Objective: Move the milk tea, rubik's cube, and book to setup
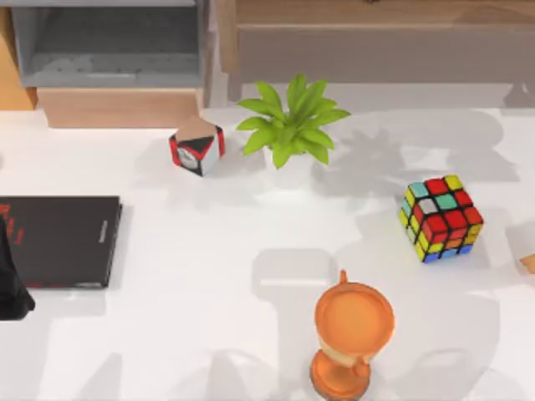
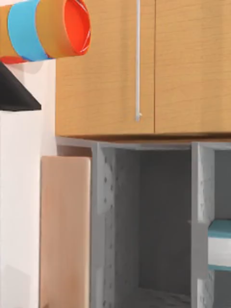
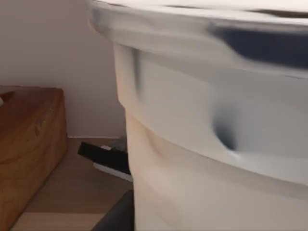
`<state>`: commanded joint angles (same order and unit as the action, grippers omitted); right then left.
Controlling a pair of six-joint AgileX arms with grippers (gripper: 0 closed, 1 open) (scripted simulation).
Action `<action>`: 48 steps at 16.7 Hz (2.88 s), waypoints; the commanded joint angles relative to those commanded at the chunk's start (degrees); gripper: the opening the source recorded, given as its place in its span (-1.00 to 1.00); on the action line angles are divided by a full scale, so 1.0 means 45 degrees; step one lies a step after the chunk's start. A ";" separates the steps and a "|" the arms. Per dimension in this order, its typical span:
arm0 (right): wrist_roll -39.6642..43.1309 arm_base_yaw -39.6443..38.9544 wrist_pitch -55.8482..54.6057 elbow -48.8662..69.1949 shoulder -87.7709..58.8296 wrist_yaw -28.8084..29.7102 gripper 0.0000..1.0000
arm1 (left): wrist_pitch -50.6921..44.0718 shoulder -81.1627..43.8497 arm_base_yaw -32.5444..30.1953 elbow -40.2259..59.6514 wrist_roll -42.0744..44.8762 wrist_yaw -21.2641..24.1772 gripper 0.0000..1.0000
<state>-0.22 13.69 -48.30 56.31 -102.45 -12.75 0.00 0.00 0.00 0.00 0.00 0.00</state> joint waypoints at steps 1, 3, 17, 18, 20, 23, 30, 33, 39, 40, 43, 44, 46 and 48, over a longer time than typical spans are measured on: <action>0.0045 -0.0043 -0.0429 -0.0203 0.0068 -0.0141 -1.00 | 0.0000 0.0000 0.0000 0.0000 0.0000 0.0000 1.00; 0.0148 0.0000 -0.1696 -0.0742 0.0005 -0.0596 -1.00 | 0.0000 0.0000 0.0000 0.0000 0.0000 0.0000 1.00; -0.0098 0.3077 -0.6596 -0.3828 -0.3068 -0.2760 -1.00 | 0.0000 0.0000 0.0000 0.0000 0.0000 0.0000 1.00; -0.0103 0.3077 -0.6632 -0.3820 -0.3087 -0.2760 -1.00 | 0.0000 0.0000 0.0000 0.0000 0.0000 0.0000 1.00; -0.0138 0.3075 -0.6921 -0.3783 -0.3323 -0.2774 -1.00 | 0.0000 0.0000 0.0000 0.0000 0.0000 0.0000 1.00; -0.0130 0.3094 -0.7556 -0.3782 -0.4007 -0.2794 -1.00 | 0.0000 0.0000 0.0000 0.0000 0.0000 0.0000 1.00; -0.0074 0.3136 -0.8250 -0.3825 -0.4771 -0.2763 -1.00 | 0.0000 0.0000 0.0000 0.0000 0.0000 0.0000 1.00; -0.0074 0.3136 -0.8250 -0.3825 -0.4771 -0.2763 -0.70 | 0.0000 0.0000 0.0000 0.0000 0.0000 0.0000 1.00; -0.0074 0.3136 -0.8250 -0.3825 -0.4771 -0.2763 0.21 | 0.0000 0.0000 0.0000 0.0000 0.0000 0.0000 1.00; -0.0074 0.3136 -0.8250 -0.3825 -0.4771 -0.2763 0.36 | 0.0000 0.0000 0.0000 0.0000 0.0000 0.0000 1.00; -0.0074 0.3136 -0.8250 -0.3825 -0.4771 -0.2763 0.81 | 0.0000 0.0000 0.0000 0.0000 0.0000 0.0000 1.00; -0.0074 0.3136 -0.8250 -0.3825 -0.4771 -0.2763 0.96 | 0.0000 0.0000 0.0000 0.0000 0.0000 0.0000 1.00; -0.0074 0.3136 -0.8250 -0.3825 -0.4771 -0.2763 1.00 | 0.0000 0.0000 0.0000 0.0000 0.0000 0.0000 1.00; -0.0074 0.3136 -0.8250 -0.3825 -0.4771 -0.2763 1.00 | 0.0000 0.0000 0.0000 0.0000 0.0000 0.0000 1.00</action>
<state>-0.55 27.80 -85.43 39.09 -123.92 -25.18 0.00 0.00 0.00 0.00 0.00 0.00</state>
